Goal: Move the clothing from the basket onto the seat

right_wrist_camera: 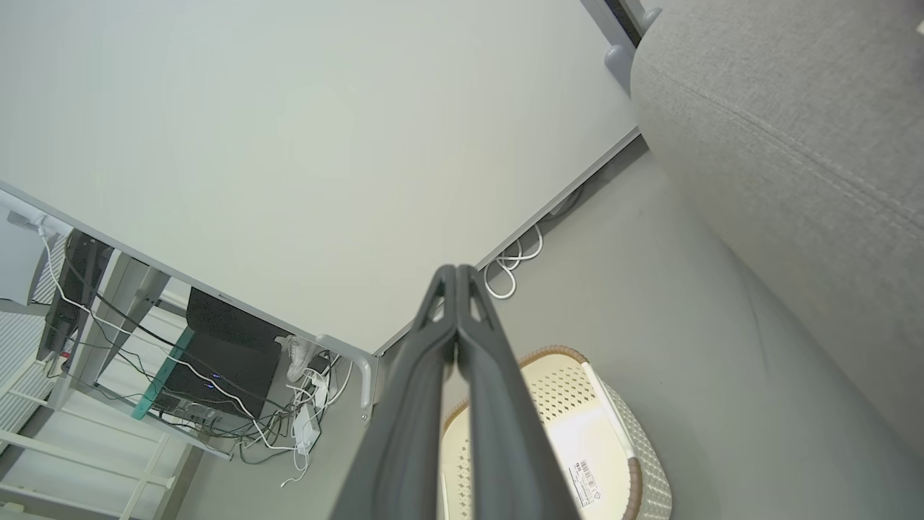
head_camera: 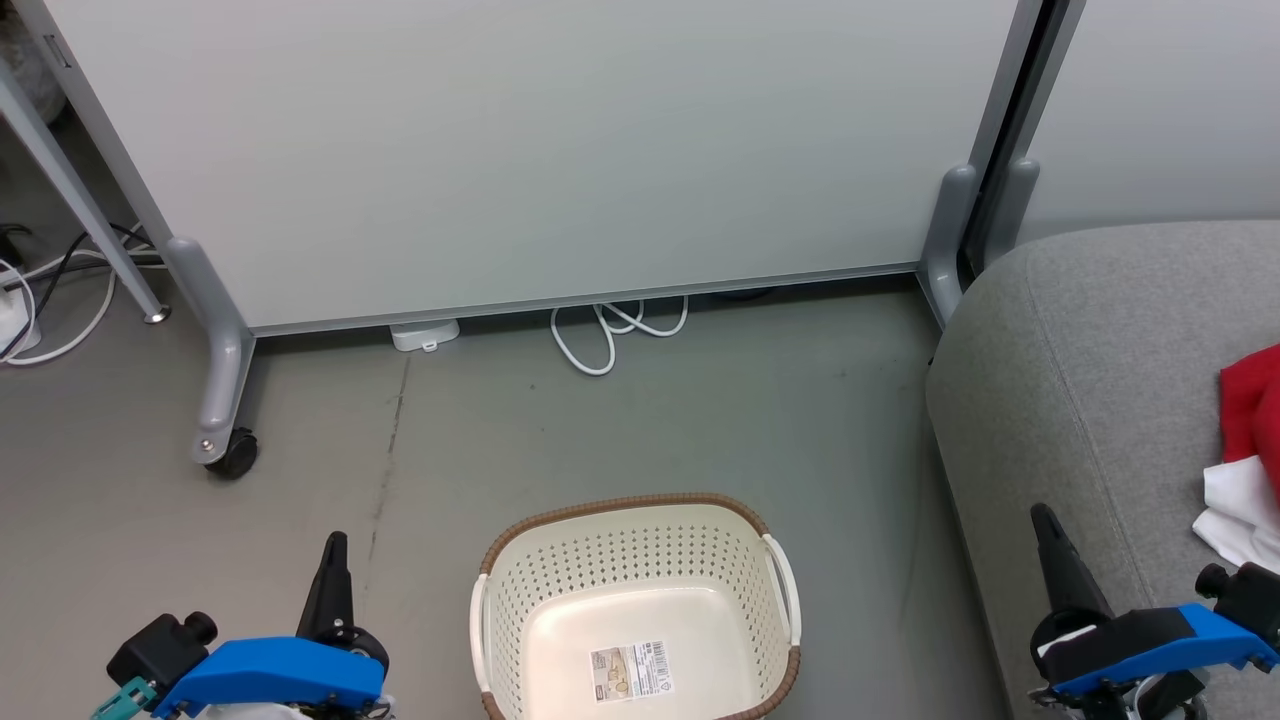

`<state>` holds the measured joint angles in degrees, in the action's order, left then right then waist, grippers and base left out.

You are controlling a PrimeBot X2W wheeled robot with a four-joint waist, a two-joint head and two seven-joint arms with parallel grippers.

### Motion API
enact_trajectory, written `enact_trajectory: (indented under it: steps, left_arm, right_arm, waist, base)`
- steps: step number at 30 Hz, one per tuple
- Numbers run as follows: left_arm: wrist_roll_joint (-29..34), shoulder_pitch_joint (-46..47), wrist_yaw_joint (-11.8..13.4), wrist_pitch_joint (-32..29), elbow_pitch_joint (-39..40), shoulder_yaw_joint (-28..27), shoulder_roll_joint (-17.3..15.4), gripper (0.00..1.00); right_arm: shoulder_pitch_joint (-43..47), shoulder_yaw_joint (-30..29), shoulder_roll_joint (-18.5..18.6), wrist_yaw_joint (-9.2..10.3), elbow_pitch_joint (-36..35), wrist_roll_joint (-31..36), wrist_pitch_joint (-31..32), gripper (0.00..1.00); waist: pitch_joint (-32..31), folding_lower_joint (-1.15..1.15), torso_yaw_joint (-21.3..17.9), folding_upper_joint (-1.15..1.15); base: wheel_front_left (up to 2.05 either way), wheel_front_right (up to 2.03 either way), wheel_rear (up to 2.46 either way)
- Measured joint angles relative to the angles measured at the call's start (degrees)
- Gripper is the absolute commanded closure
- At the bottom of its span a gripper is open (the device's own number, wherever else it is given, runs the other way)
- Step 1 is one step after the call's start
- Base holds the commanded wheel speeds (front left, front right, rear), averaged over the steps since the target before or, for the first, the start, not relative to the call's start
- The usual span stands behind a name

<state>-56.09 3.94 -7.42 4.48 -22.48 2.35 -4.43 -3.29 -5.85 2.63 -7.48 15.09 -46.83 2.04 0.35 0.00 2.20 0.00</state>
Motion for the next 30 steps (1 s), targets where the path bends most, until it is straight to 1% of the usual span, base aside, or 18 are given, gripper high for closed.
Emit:
enact_trajectory:
  steps: [11,30]
  left_arm:
    - [-7.0,0.4,0.0,-2.2,1.6,-1.8,0.3,1.0]
    - [-16.6,0.9,0.0,-5.0,3.8,-4.0,0.7,1.0]
  right_arm:
    - [-0.4,-0.1,0.0,0.0,-0.1,-8.9,0.9,1.0]
    - [-1.2,-0.3,0.0,0.0,-0.4,-20.7,2.0,1.0]
  waist:
    - [0.0,0.0,-0.3,0.0]
    - [-0.1,0.0,-0.8,0.0]
  base:
    - [0.0,0.0,0.0]
    - [0.0,0.0,0.0]
